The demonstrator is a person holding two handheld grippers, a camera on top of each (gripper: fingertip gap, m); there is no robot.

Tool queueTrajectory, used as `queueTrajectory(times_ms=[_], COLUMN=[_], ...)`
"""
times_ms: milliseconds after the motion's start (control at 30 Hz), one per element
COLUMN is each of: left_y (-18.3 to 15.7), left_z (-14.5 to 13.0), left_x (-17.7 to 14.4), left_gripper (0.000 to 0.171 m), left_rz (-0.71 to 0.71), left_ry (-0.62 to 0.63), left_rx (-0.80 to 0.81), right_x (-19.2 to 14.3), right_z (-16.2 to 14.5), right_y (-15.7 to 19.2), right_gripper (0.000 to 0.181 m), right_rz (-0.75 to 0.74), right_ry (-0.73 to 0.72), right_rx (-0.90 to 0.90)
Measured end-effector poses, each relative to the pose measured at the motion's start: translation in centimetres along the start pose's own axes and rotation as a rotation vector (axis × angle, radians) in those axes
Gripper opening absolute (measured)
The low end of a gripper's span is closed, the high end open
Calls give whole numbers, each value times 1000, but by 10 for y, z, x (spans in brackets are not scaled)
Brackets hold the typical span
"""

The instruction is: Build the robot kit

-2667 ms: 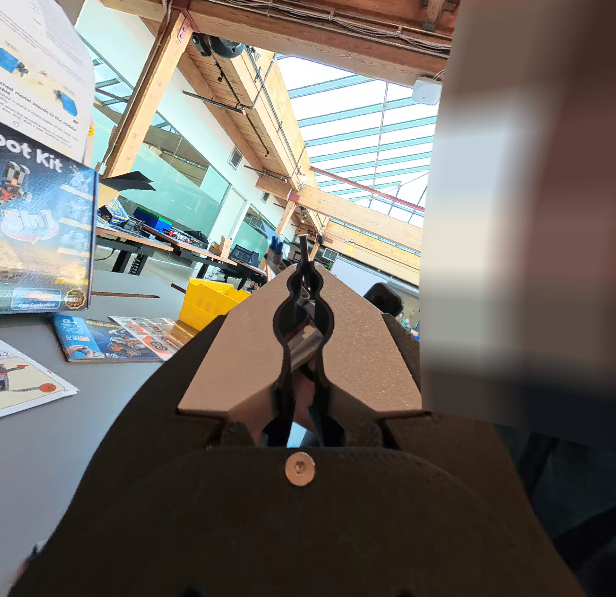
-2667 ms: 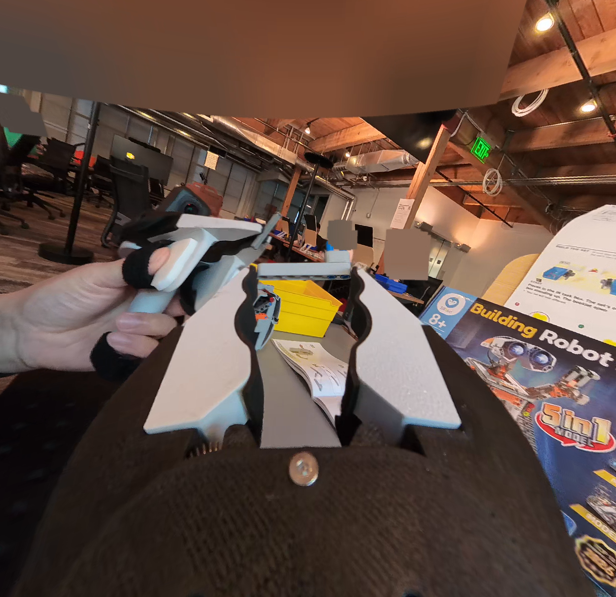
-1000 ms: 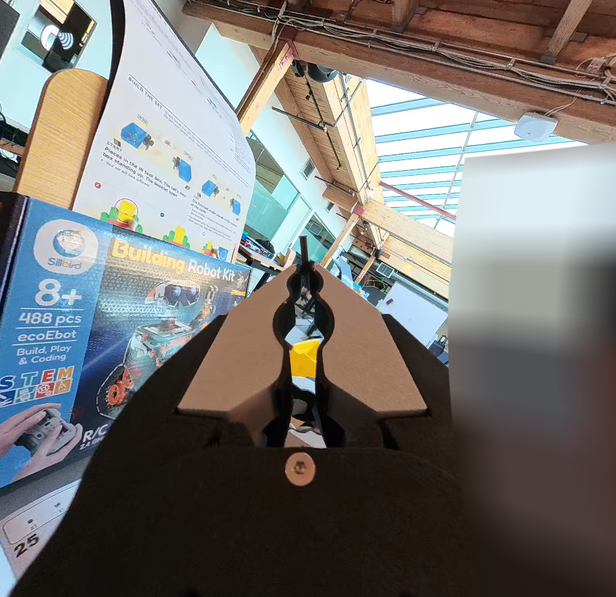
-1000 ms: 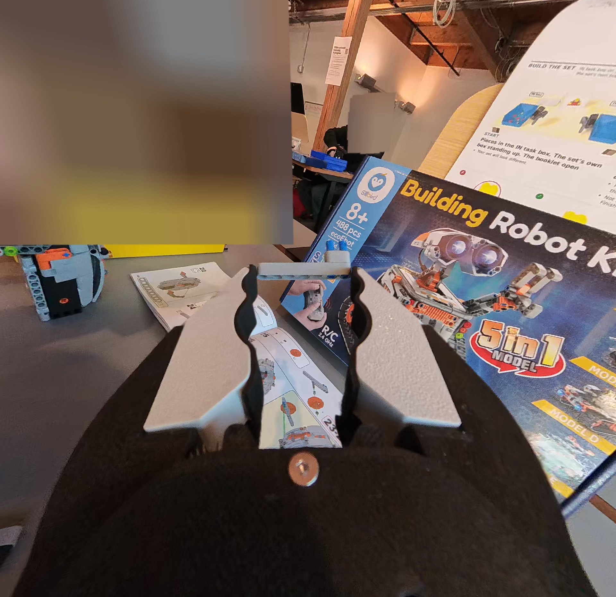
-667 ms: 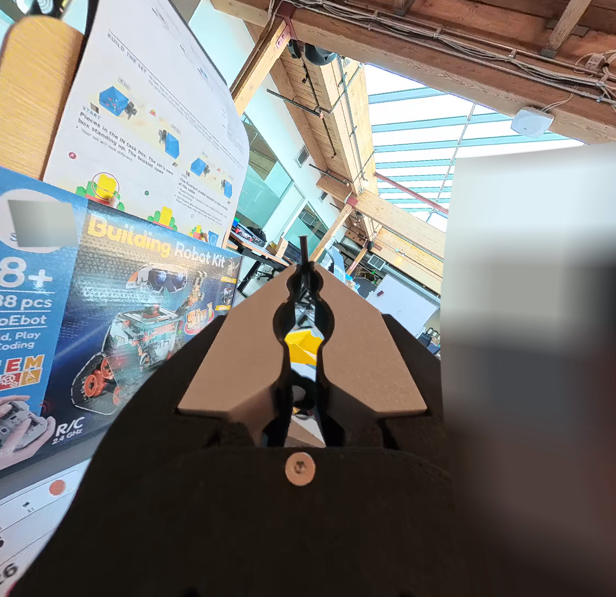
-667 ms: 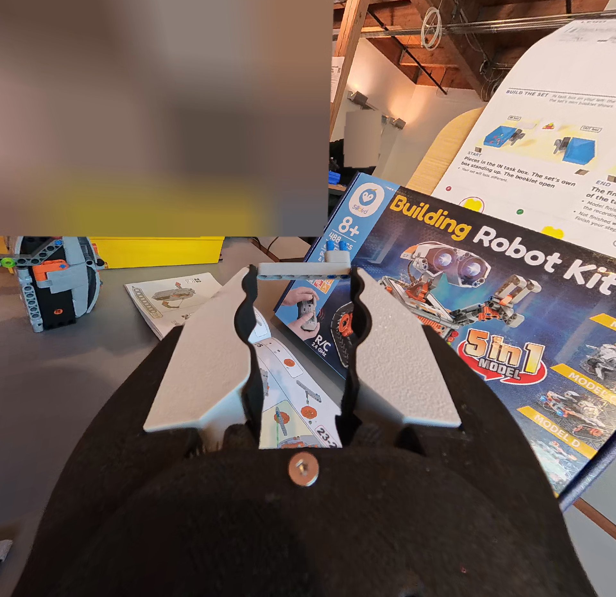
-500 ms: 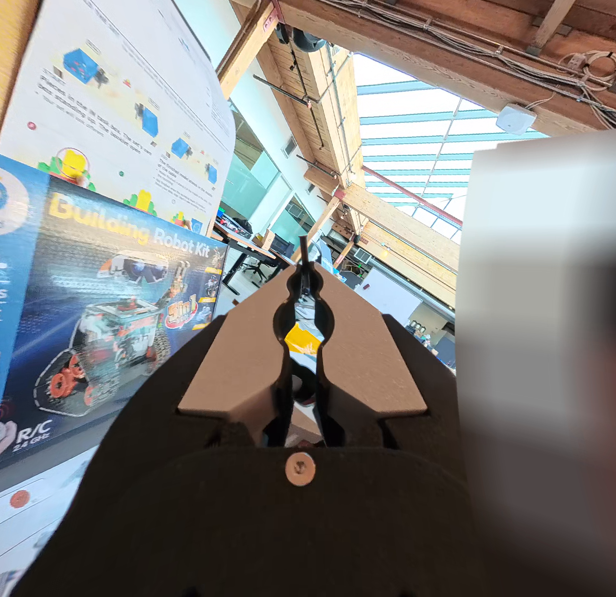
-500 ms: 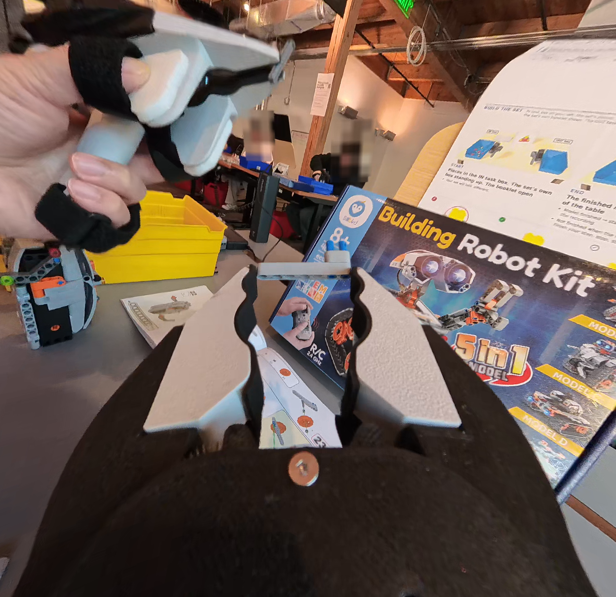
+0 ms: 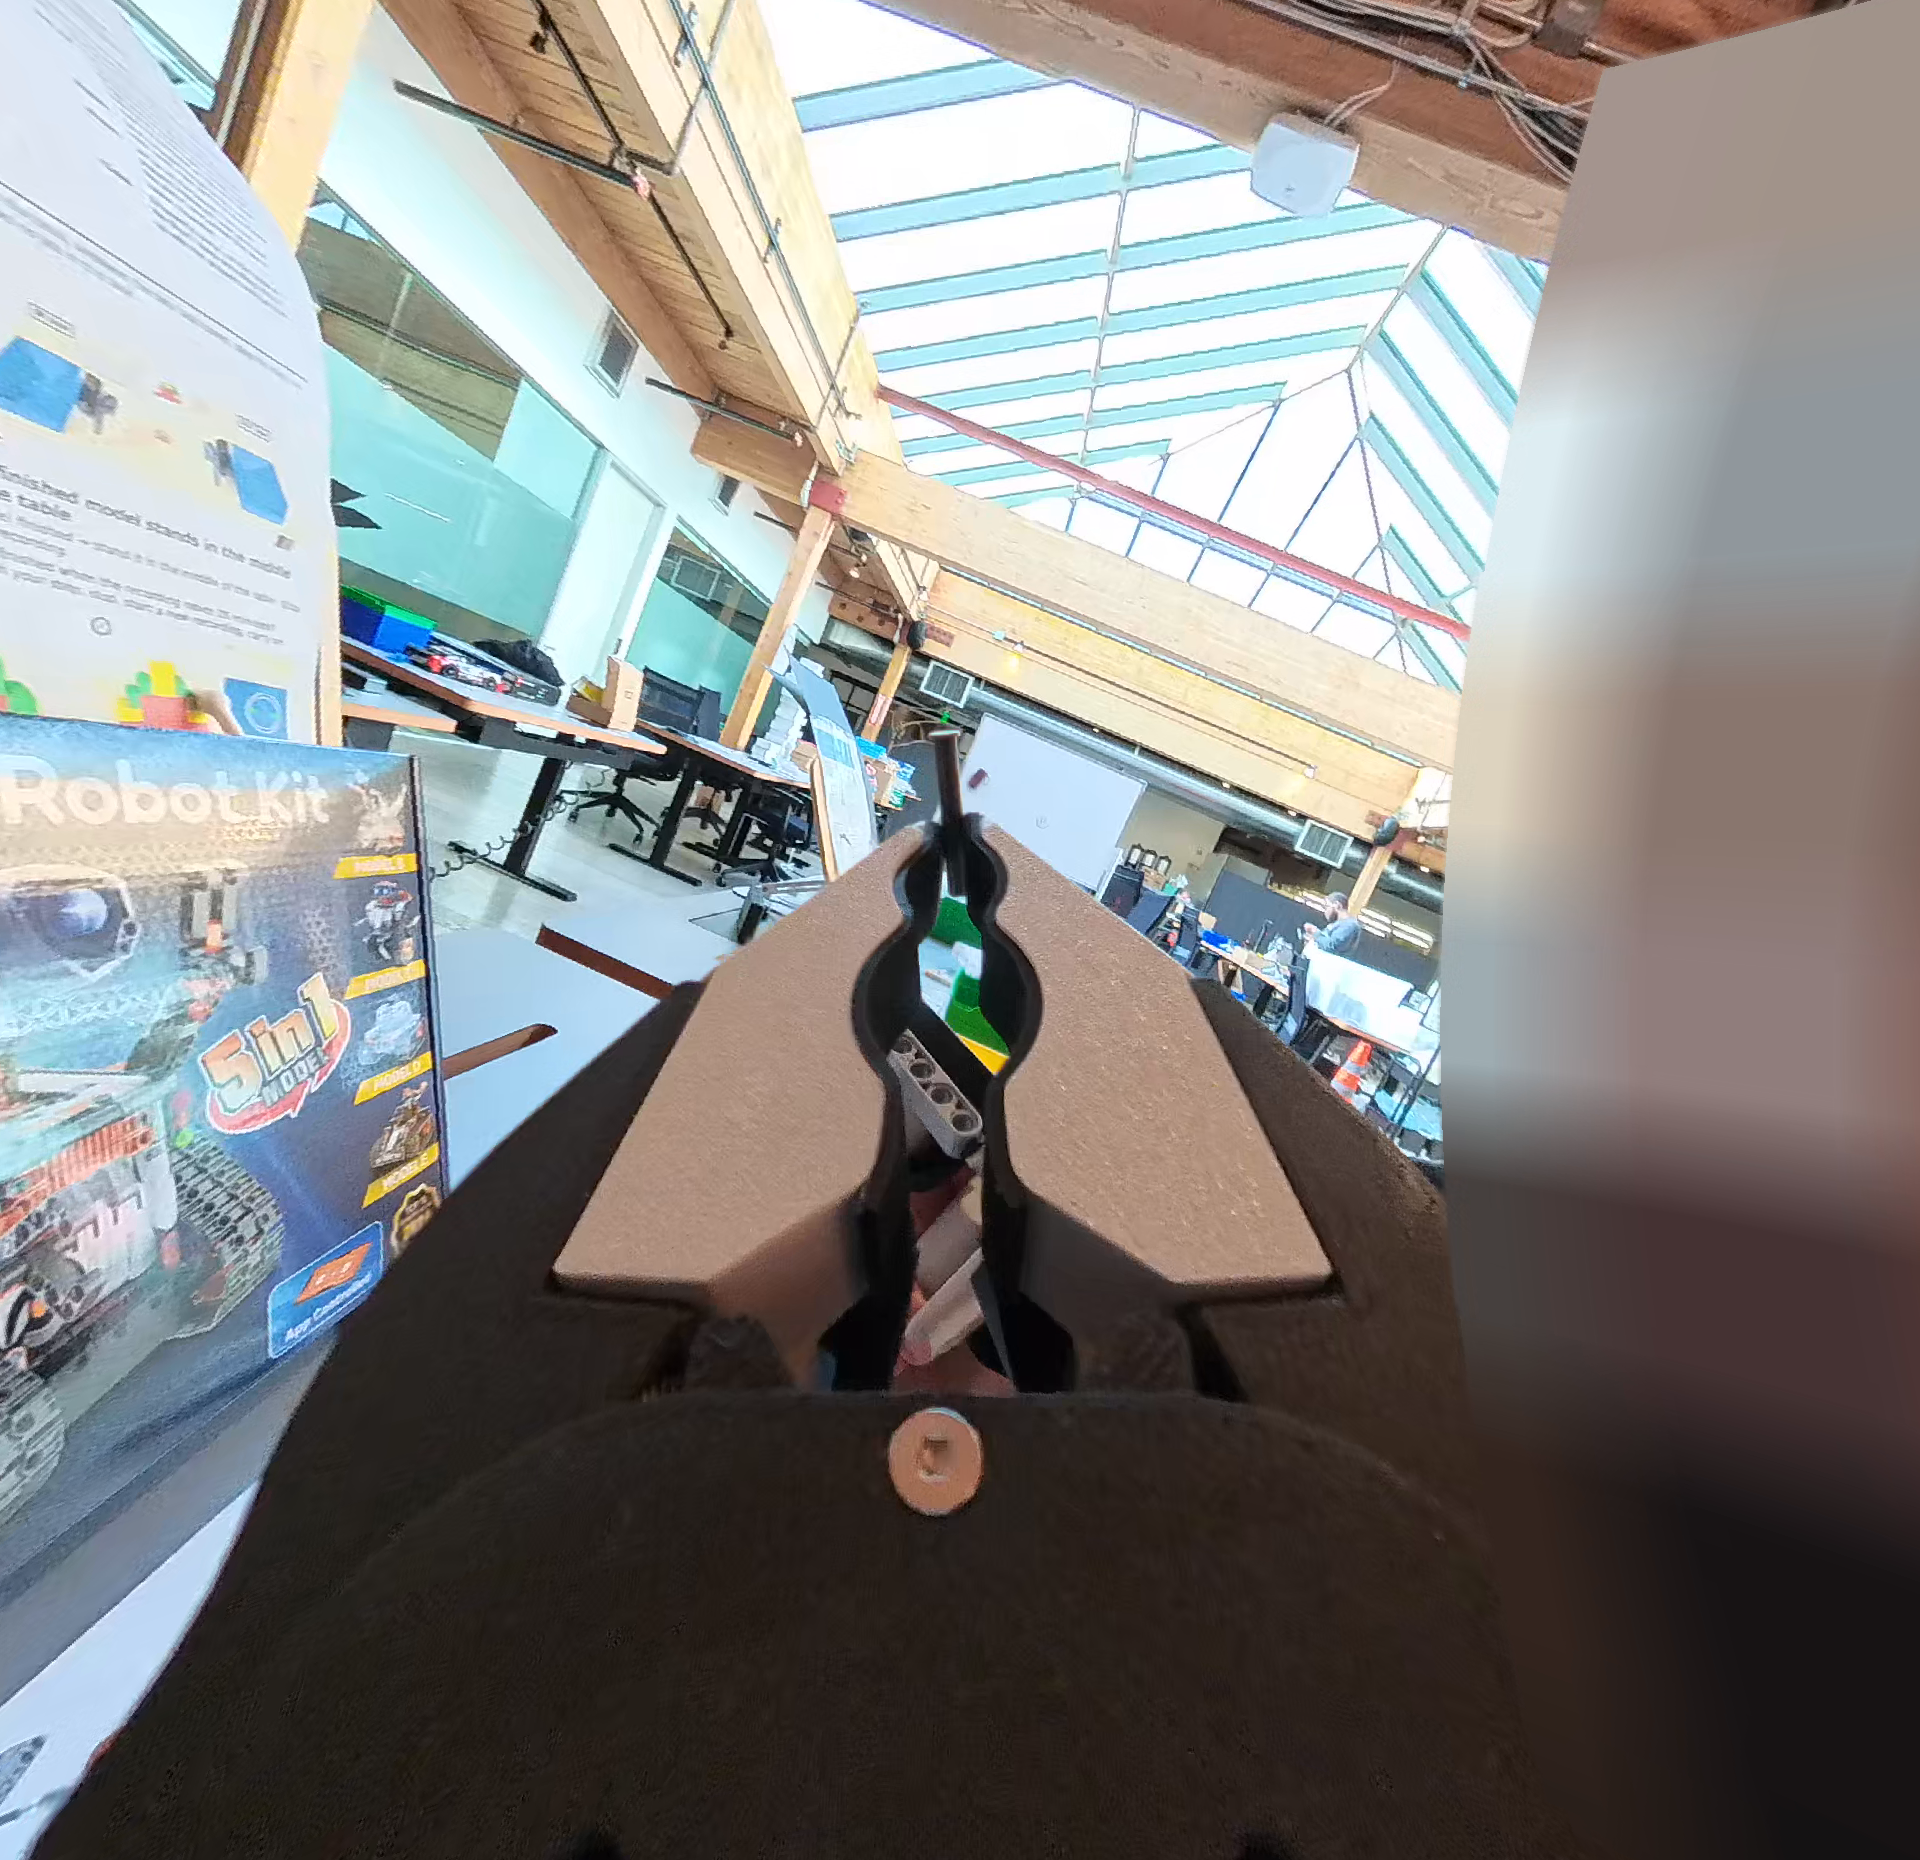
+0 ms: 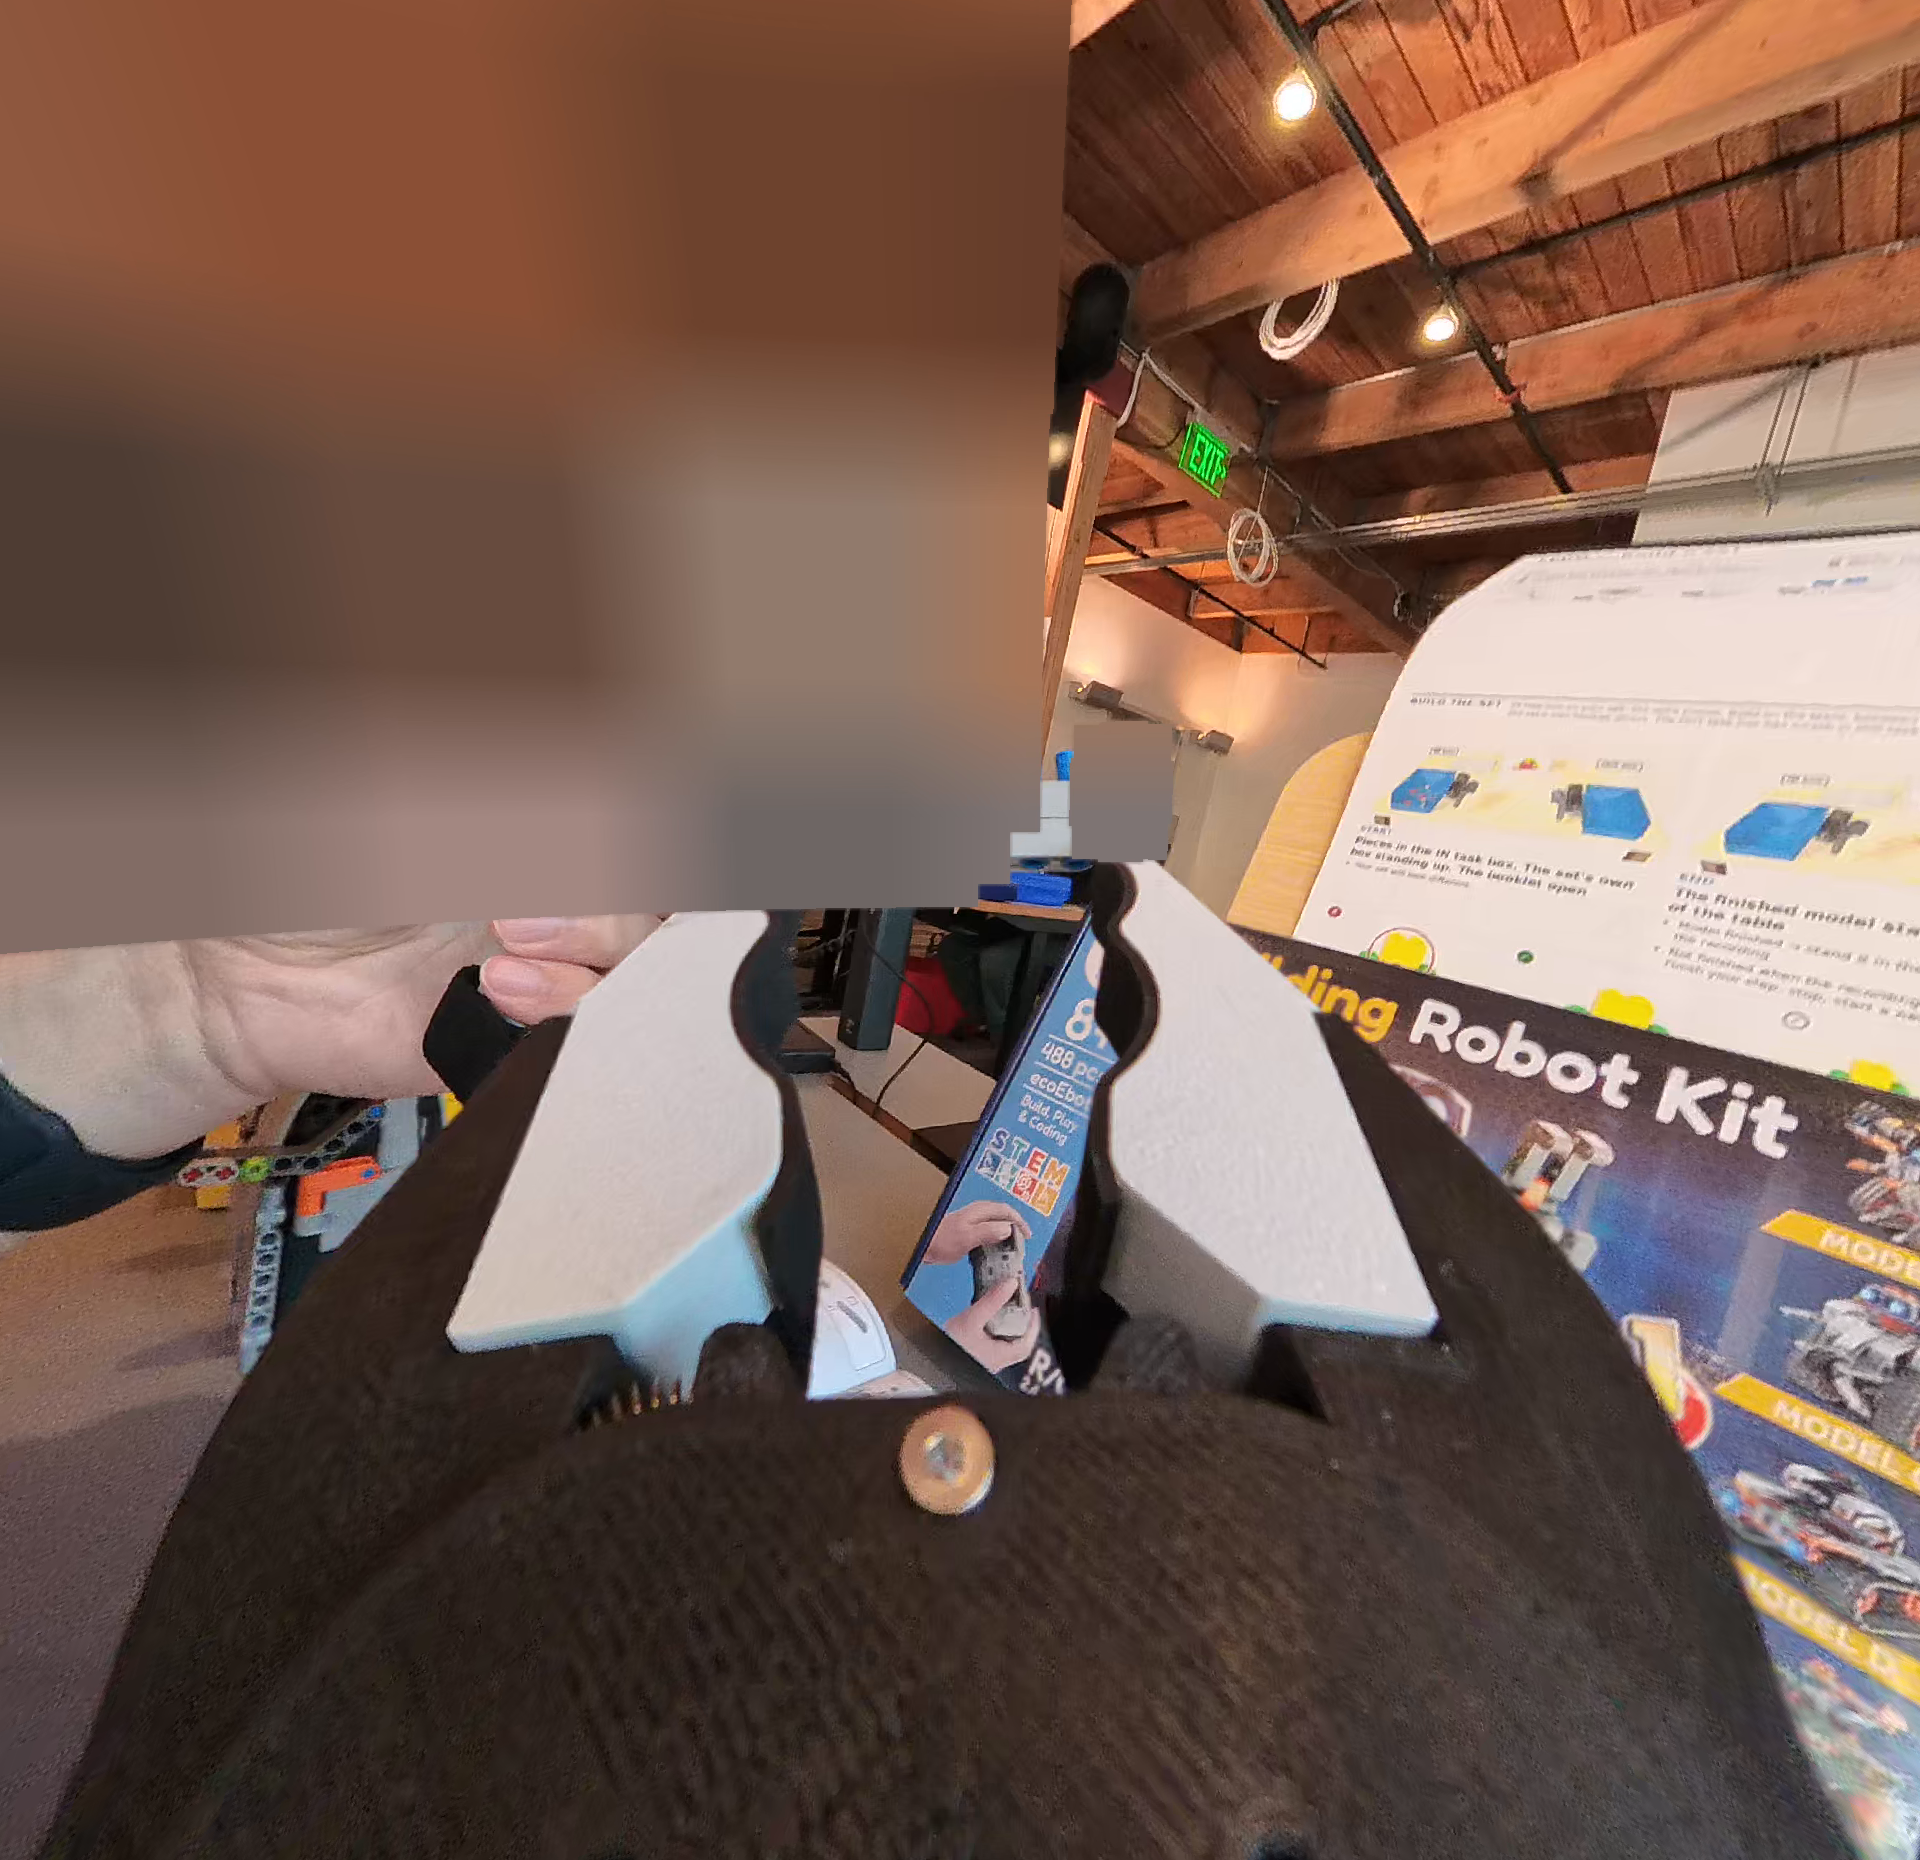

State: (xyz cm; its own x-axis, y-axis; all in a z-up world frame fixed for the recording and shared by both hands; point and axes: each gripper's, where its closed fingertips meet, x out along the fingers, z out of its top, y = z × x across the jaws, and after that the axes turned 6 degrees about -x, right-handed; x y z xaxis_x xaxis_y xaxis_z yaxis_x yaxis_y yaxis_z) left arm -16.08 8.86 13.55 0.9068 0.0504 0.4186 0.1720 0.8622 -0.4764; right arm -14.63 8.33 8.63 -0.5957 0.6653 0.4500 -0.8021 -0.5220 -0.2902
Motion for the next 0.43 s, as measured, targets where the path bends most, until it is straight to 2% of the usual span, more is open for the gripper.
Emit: queueTrajectory(times_ms=[33,233,433], left_y=[-1,1,-13], left_z=[0,1,29], left_x=[0,-2,-18], left_gripper=[2,1,1], left_rz=[-6,25,21], left_ry=[6,20,-60], left_rx=[4,24,54], right_x=[-1,-1,-1], right_z=[2,-1,-8], right_y=[1,10,3], right_gripper=[54,54,54], right_rz=[2,11,-27], right_ry=[-7,14,42], right_rx=[-25,-205,-217])
